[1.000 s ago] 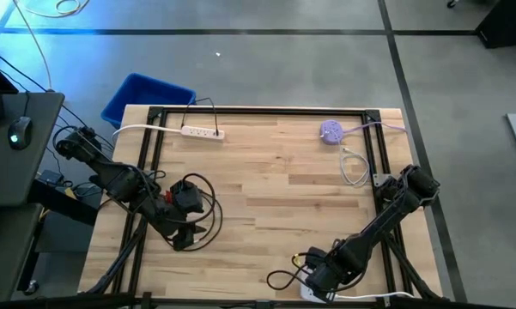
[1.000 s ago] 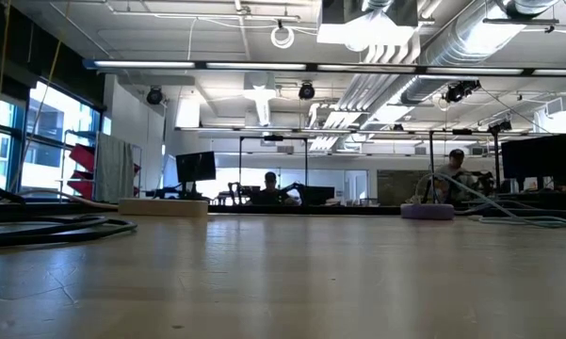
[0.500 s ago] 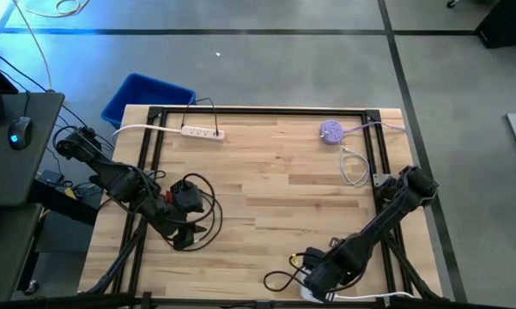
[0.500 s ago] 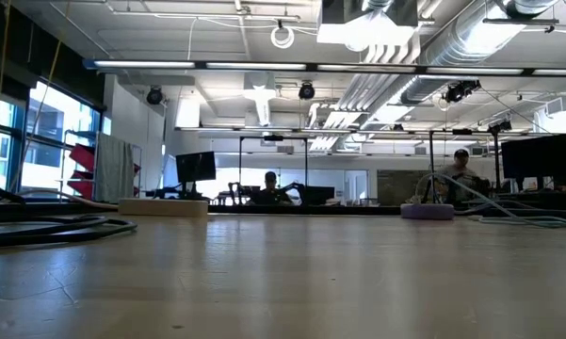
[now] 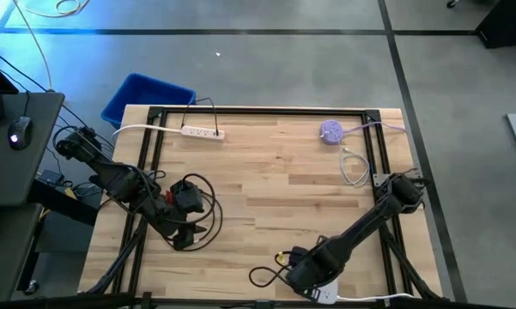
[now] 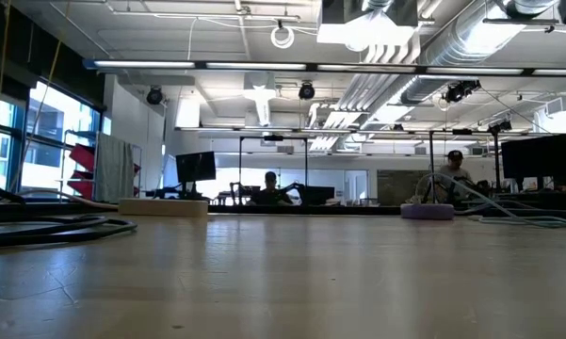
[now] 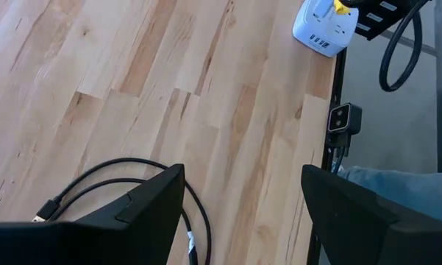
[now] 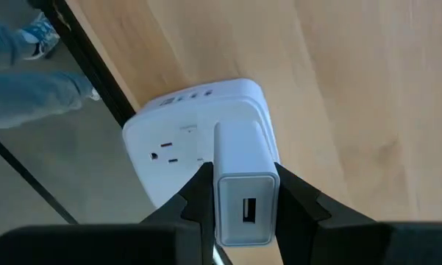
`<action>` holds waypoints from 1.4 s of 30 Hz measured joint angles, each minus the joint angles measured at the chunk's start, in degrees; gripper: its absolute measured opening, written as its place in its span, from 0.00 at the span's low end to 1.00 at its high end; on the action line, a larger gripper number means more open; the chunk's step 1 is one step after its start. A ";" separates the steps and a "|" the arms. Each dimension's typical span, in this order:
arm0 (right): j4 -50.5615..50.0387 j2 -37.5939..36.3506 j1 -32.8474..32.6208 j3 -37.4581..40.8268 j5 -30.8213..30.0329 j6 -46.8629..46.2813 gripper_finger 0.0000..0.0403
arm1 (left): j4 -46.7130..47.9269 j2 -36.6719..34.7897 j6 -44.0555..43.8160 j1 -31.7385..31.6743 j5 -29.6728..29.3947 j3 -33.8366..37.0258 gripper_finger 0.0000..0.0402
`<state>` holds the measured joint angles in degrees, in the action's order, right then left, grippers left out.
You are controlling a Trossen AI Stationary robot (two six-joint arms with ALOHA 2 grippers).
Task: Insert USB
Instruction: Insert the white charger adapter into the bottom white outlet extension
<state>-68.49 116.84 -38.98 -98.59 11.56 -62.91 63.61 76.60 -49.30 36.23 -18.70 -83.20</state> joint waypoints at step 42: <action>1.01 1.24 -1.36 -0.02 -1.92 -2.72 0.19 | 0.01 0.00 1.45 -0.02 -0.09 0.00 0.62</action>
<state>-67.47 118.08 -40.35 -98.61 9.64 -65.63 63.62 76.60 -47.84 36.21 -18.79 -83.20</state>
